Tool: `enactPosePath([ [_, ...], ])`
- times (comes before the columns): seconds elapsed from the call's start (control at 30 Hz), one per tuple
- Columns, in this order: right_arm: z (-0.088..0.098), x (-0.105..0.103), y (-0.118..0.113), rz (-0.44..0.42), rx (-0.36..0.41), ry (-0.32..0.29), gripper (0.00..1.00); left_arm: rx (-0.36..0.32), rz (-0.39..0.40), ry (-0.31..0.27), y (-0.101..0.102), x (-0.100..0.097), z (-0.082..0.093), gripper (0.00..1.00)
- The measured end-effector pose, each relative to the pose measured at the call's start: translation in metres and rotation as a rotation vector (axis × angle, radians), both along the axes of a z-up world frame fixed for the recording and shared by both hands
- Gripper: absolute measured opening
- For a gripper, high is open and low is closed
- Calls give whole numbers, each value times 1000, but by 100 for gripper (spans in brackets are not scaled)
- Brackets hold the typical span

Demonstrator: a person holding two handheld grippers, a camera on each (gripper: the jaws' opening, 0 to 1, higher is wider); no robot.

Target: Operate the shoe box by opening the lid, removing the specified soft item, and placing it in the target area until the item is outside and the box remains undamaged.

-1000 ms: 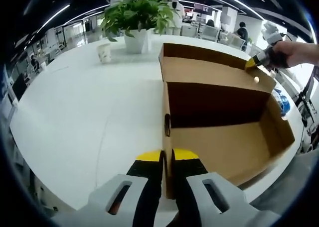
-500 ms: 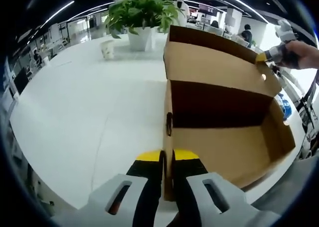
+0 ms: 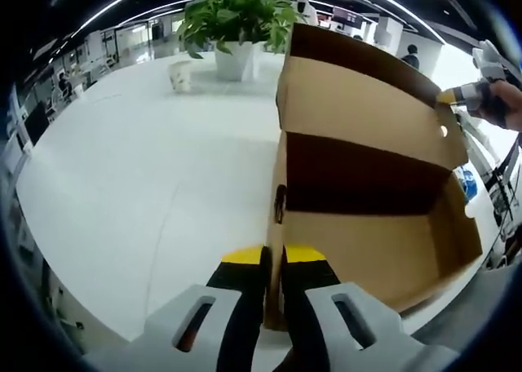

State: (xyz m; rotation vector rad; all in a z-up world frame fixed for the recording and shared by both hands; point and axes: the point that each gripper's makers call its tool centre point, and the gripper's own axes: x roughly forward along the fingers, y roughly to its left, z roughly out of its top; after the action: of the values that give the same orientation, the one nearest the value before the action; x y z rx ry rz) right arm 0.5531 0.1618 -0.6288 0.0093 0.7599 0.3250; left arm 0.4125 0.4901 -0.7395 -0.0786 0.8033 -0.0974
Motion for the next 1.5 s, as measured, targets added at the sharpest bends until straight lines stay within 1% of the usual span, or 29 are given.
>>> enactPosePath([
  [0.1, 5, -3, 0, -4, 6, -10, 0, -16, 18, 5, 1, 0, 0, 6],
  [0.13, 7, -4, 0, -15, 18, -14, 0, -24, 28, 7, 1, 0, 0, 6],
  [0.27, 14, -4, 2, -18, 22, -41, 0, -12, 32, 6, -1, 0, -1, 6],
  [0.5, 20, -8, 1, -16, 21, -79, 0, -17, 52, 8, -1, 0, -1, 6],
  [0.67, 23, -10, 0, -15, 26, -96, 0, -26, 73, 11, -1, 0, -2, 6],
  [0.73, 25, -8, -2, -12, 19, -110, 0, -26, 77, 13, -2, 0, -2, 6],
  [0.9, 29, -14, -2, 5, 0, -146, 0, -38, 103, 20, -2, 0, -2, 7],
  [1.07, 33, -16, 0, -5, -3, -179, 0, -38, 112, 26, -3, -1, -1, 7],
  [1.13, 35, -19, 1, 2, -15, -192, 0, -41, 116, 27, -3, -1, 0, 7],
  [1.33, 40, -29, 3, 4, -9, -223, 0, -42, 123, 26, -3, -4, 0, 7],
  [1.5, 45, -40, 4, 12, -24, -249, 0, -45, 124, 28, -3, -4, 0, 7],
])
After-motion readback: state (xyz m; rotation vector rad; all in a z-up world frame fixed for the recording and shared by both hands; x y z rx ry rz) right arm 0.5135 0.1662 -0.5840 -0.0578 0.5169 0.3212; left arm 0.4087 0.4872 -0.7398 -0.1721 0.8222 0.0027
